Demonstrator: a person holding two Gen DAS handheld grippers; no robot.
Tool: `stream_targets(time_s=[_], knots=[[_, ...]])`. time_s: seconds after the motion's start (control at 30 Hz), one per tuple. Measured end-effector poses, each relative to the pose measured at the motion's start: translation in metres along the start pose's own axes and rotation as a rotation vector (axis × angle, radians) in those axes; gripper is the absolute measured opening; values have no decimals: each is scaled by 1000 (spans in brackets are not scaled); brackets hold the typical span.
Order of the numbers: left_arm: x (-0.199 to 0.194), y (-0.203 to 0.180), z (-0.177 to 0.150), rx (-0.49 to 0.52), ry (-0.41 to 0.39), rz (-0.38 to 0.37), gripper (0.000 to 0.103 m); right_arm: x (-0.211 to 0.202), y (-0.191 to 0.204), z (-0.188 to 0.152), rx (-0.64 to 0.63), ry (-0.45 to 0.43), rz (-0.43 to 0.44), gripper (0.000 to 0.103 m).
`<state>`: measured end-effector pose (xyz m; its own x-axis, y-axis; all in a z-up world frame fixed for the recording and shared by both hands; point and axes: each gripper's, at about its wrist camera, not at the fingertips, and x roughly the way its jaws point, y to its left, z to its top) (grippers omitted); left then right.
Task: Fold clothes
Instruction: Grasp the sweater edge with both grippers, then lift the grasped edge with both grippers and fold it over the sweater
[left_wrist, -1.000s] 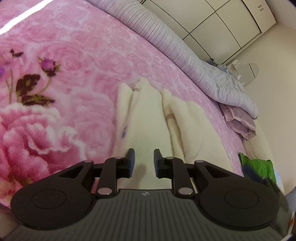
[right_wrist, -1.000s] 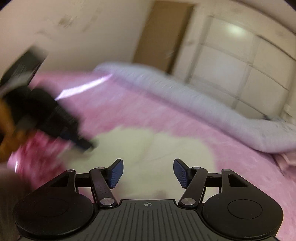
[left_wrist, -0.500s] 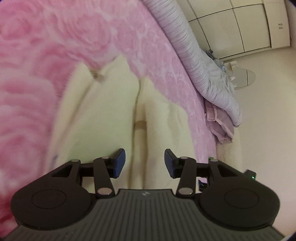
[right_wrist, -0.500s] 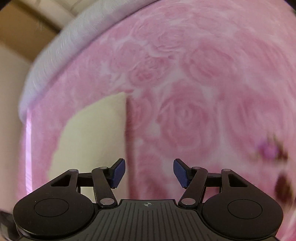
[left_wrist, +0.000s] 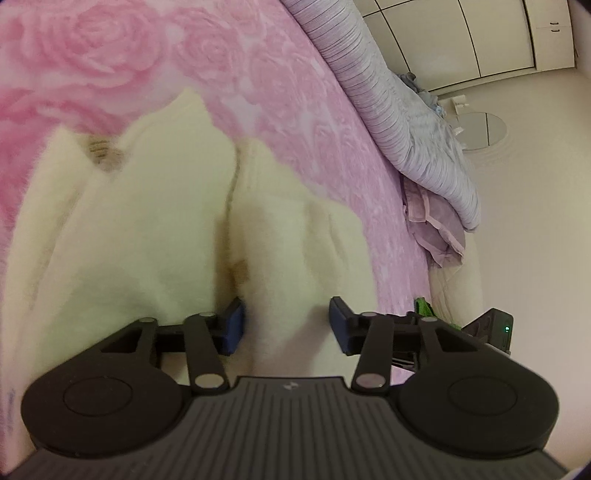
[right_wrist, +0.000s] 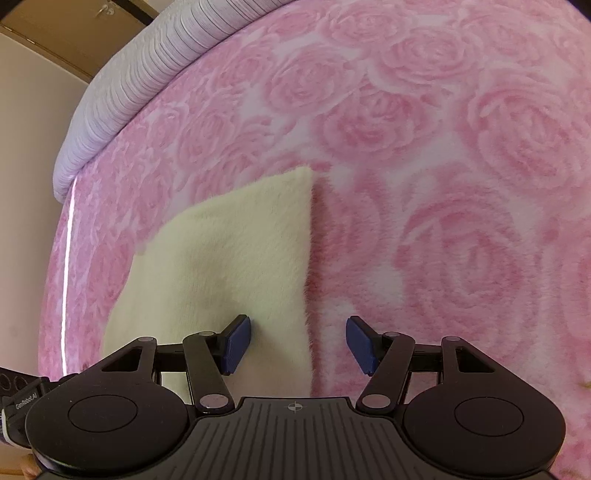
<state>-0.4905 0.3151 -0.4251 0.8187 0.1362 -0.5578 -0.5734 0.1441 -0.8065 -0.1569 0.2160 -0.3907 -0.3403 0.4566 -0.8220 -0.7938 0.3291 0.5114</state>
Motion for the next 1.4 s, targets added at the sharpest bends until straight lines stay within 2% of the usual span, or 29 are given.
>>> stream_targets(time_s=[0.1, 0.13, 0.23, 0.3, 0.33, 0.4, 0.53, 0.63, 0.73, 0.87, 0.93, 1.03, 1.07, 1.1, 1.2, 1.27, 1.33, 1.4], knots=[[1, 5, 1, 3, 0, 2, 24, 7, -1, 2, 0, -6, 8, 62], [0, 5, 0, 9, -2, 0, 17, 10, 0, 3, 0, -9, 9, 62], [-11, -1, -2, 53, -28, -5, 11, 13, 4, 2, -8, -16, 15, 59], [-22, -9, -3, 94, -54, -7, 11, 11, 10, 2, -21, -15, 33, 43], [-30, -13, -3, 113, -72, -12, 10, 10, 15, 3, -28, -13, 35, 41], [-52, -20, -1, 141, -113, -22, 10, 9, 26, 3, -49, -10, 33, 40], [-86, -18, 1, 175, -149, 33, 10, 11, 51, -1, -106, -3, 82, 41], [-108, -12, 2, 193, -171, 79, 10, 19, 73, -9, -170, -7, 79, 41], [-103, 27, -4, 120, -154, 123, 11, 31, 89, -19, -245, -11, 55, 40], [-102, 59, -6, -29, -155, 15, 16, 37, 97, -28, -308, -42, 20, 40], [-102, 69, -5, -87, -155, -36, 18, 30, 89, -27, -283, -54, 38, 40], [-100, 63, -2, -62, -147, -38, 23, 12, 69, -20, -211, -98, 37, 41], [-99, 60, -2, -46, -150, -32, 20, 7, 63, -18, -198, -117, 18, 41], [-99, 58, -1, -30, -153, -26, 13, 5, 56, -18, -193, -125, -10, 41], [-101, 47, -2, 53, -174, 3, 11, 14, 45, -21, -184, -85, -60, 40], [-109, 35, -5, 130, -195, 17, 11, 20, 50, -28, -215, -88, -74, 40], [-119, 30, -5, 154, -216, 20, 10, 20, 63, -34, -271, -117, -95, 39], [-124, 34, -5, 164, -228, 52, 10, 20, 72, -35, -280, -124, -73, 37]])
